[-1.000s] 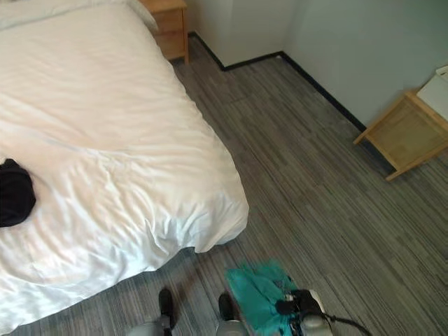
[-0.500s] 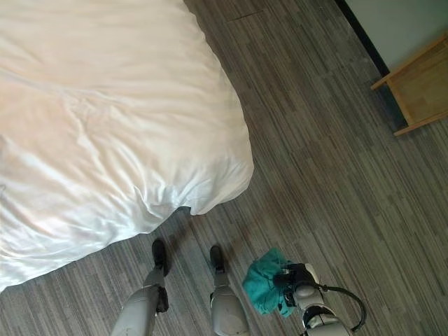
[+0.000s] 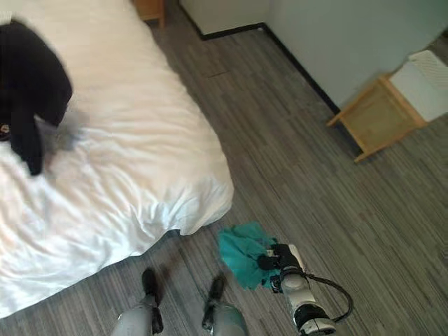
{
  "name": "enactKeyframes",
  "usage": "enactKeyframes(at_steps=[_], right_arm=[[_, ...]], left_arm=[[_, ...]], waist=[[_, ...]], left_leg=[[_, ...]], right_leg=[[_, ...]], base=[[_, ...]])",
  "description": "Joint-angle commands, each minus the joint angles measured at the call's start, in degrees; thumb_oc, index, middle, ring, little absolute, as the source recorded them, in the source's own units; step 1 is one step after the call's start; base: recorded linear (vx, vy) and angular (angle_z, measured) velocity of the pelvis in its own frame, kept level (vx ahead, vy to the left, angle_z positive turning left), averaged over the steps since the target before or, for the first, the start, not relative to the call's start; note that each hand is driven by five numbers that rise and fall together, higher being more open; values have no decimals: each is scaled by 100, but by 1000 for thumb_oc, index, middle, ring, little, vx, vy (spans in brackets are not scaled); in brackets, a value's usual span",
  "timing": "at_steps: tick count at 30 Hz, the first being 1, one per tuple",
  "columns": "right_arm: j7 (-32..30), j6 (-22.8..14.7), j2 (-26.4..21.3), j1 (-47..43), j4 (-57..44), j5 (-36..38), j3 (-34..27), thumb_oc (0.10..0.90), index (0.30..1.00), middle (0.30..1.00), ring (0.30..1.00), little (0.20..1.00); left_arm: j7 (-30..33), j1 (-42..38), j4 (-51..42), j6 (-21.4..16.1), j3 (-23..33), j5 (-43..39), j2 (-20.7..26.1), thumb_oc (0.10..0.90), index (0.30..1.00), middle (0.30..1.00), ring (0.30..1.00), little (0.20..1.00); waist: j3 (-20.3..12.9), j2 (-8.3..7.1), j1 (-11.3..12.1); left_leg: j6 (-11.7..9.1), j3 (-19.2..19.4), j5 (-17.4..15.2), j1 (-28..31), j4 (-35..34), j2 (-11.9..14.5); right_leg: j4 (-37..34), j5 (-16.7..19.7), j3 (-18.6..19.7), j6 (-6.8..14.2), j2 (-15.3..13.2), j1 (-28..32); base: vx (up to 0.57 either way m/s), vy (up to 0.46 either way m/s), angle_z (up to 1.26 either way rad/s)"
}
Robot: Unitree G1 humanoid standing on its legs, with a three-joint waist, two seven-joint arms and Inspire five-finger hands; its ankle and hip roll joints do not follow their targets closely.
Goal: Pick up bed clothes into laundry basket.
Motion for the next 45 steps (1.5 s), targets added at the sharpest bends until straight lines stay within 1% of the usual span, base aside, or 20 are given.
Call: enactKeyframes(at_steps=[1,9,15,17,18,19,20,22,25,27,28,30,31,35,36,37,38,41,43,45], right_arm=[[-388,-51,-959,118,-845,-574,-410,400,300,300,300,300],[-347,-252,-1801,-450,-2707,-1047,-884,400,300,300,300,300],[-421,-401,-1590,-156,-3889,-1376,-776,400,300,300,300,300],[-395,-441,-1533,-275,-4138,-1746,-310,400,300,300,300,300],[-298,-421,-1616,-399,-4180,-2174,153,400,300,300,300,300],[-300,-421,-1618,-408,-4175,-2177,160,400,300,300,300,300],[104,-579,-2647,-372,-4717,-1456,-604,400,300,300,300,300],[53,-677,-2759,6,-4311,-1277,-568,400,300,300,300,300],[-42,-747,-3007,-360,-4003,-1205,-486,400,300,300,300,300],[-92,-707,-3112,-562,-3945,-1318,-436,400,300,300,300,300],[-95,-709,-3114,-583,-3931,-1316,-420,400,300,300,300,300],[-95,-689,-3142,-839,-3987,-1378,-297,400,300,300,300,300],[-57,-683,-3132,-970,-4043,-1416,-206,400,300,300,300,300],[69,-659,-2892,-897,-4355,-1660,-160,400,300,300,300,300],[108,-638,-2746,-852,-4405,-1701,-153,400,300,300,300,300],[72,-634,-2586,-1015,-4363,-1739,41,400,300,300,300,300],[48,-628,-2539,-1134,-4383,-1737,95,400,300,300,300,300],[-6,-588,-2328,-1375,-4389,-1660,209,400,300,300,300,300],[-23,-586,-2287,-1340,-4450,-1601,137,400,300,300,300,300],[-48,-575,-2362,-1483,-4471,-1454,89,400,300,300,300,300]], left_arm=[[216,470,-422,-747,753,-116,-488,400,300,300,300,300],[-720,3056,-1863,-1246,1337,-254,-2255,400,300,300,300,300],[-490,3125,-922,-1028,647,-259,-3207,400,300,300,300,300],[-316,3213,-522,-980,410,-236,-3442,400,300,300,300,300],[-67,3457,-43,-925,331,-105,-3614,400,300,300,300,300],[-60,3450,-30,-935,332,-102,-3619,400,300,300,300,300],[-113,3604,237,-876,410,-19,-3572,400,300,300,300,300],[94,3338,721,-776,379,43,-3504,400,300,300,300,300],[19,3275,636,-706,391,216,-3279,400,300,300,300,300],[23,3152,544,-683,527,174,-3154,400,300,300,300,300],[22,3149,546,-680,532,170,-3154,400,300,300,300,300],[37,2948,519,-596,555,98,-3115,400,300,300,300,300],[67,2830,522,-568,557,80,-3062,400,300,300,300,300],[-38,2740,421,-487,637,155,-2854,400,300,300,300,300],[-21,2687,446,-432,678,143,-2795,400,300,300,300,300],[27,2504,462,-361,613,105,-2616,400,300,300,300,300],[51,2428,500,-323,623,52,-2543,400,300,300,300,300],[92,2250,563,-275,594,-64,-2474,400,300,300,300,300],[115,2068,588,-282,581,6,-2451,400,300,300,300,300],[202,1728,630,-297,528,31,-2337,400,300,300,300,300]], waist=[[-932,170,-112],[-1058,227,212],[-1050,463,-80],[-828,556,-30],[-623,503,237],[-633,504,217],[-620,356,214],[-559,301,278],[-444,254,509],[-469,355,736],[-472,330,763],[-641,485,963],[-653,423,1051],[-974,180,1078],[-977,103,1097],[-845,124,1002],[-782,245,913],[-679,499,761],[-582,579,557],[-439,474,286]], left_leg=[[-376,251,-463,-11,-2,-73],[-598,1248,-248,335,56,264],[-1014,1598,246,508,197,897],[-1315,1092,605,373,946,1303],[-977,-472,386,88,1720,918],[-961,-491,369,43,1759,916],[-808,-1173,128,-41,2024,653],[-777,-1600,-4,-362,2651,314],[-635,-1508,-349,-1322,3127,-254],[-507,-1114,-302,-1839,2352,-574],[-504,-1070,-278,-1795,2272,-593],[-603,-893,206,-2036,631,-521],[-652,-927,388,-2019,225,-542],[-370,-1097,634,-1777,45,-631],[-233,-1071,547,-1575,19,-717],[-52,-1014,286,-1076,-1,-708],[-3,-1022,145,-813,-1,-624],[123,-1138,-50,-492,-2,-497],[173,-1386,-224,-262,-2,-587],[15,-1597,-429,-20,-2,-675]], right_leg=[[-5,571,-205,323,-359,347],[-245,659,-1707,403,-591,855],[-1196,28,-1213,53,155,783],[-1271,-270,-778,-138,504,781],[-1284,-328,-299,-355,659,709],[-1287,-317,-315,-351,653,695],[-1295,-370,63,-402,725,673],[-1300,-406,487,-468,772,707],[-1335,-534,769,-513,823,833],[-1335,-820,1060,-480,1135,1075],[-1335,-824,1093,-476,1104,1064],[-1335,-1153,1252,-355,1275,1477],[-1335,-1278,1315,-293,1171,1685],[-797,-1193,1428,-63,929,2071],[-280,-834,1435,117,801,1839],[1441,373,1447,468,609,1113],[2248,599,1359,468,515,821],[3549,688,1402,437,437,183],[4159,103,1461,236,843,-428],[3142,-377,1030,120,1018,-1065]], base=[[-52,-60,-97],[-113,-146,-135],[9,-307,-114],[140,-361,-111],[96,-314,-164],[111,-303,-205],[116,-181,-202],[194,-236,-135],[245,-189,-104],[425,-93,-119],[474,15,-145],[704,126,-107],[843,150,-60],[707,143,-3],[735,171,-59],[635,203,-74],[464,166,-70],[360,216,9],[404,68,82],[450,-79,74]])
